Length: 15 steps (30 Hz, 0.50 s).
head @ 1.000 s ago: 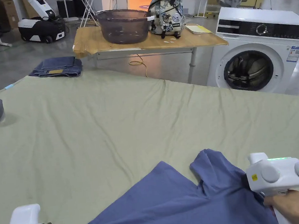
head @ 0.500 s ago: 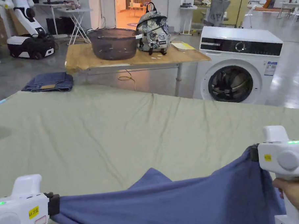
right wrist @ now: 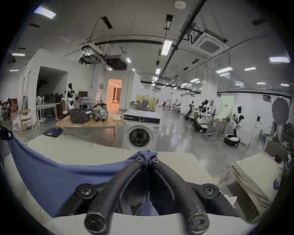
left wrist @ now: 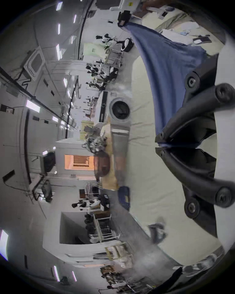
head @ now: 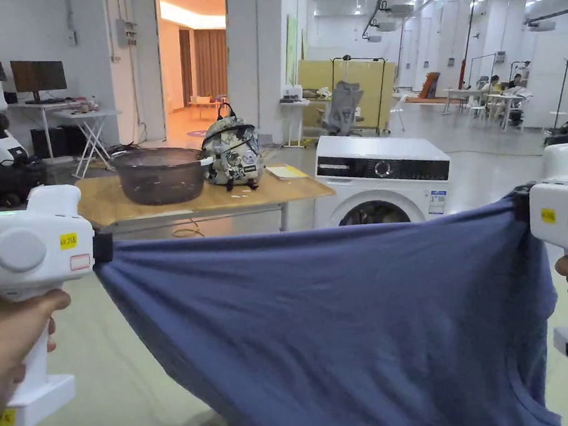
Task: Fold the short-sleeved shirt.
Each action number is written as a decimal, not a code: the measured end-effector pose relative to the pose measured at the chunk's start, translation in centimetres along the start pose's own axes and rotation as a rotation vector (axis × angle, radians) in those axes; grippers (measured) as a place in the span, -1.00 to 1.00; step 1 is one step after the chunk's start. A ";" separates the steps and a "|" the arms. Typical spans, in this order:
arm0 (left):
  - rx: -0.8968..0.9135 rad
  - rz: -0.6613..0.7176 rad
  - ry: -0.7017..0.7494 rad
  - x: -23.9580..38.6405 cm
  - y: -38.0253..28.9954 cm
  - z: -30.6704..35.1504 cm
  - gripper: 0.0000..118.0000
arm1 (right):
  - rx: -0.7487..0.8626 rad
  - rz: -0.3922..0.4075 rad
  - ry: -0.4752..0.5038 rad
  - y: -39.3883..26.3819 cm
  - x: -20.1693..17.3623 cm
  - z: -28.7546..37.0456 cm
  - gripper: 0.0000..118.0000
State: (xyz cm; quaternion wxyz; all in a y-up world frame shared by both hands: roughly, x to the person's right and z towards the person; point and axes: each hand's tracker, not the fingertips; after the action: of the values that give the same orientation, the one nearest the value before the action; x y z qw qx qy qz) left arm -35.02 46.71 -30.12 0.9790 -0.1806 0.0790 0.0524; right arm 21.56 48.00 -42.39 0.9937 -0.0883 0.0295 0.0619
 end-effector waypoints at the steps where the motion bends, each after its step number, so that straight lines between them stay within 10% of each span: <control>1: 0.010 0.001 -0.003 0.2 1.5 -0.3 -1.00 | 0.009 0.000 -0.011 1.1 0.3 0.3 -0.99; 15: 0.147 -0.007 0.011 3.9 14.4 -4.4 -1.00 | 0.120 -0.010 -0.135 11.9 1.0 -3.8 -0.99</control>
State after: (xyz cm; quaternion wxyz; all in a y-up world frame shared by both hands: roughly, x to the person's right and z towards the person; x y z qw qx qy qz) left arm -33.63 58.76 -39.82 0.9893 -0.1089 0.0873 0.0418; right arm 20.88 59.08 -48.23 0.9972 -0.0242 -0.0345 0.0611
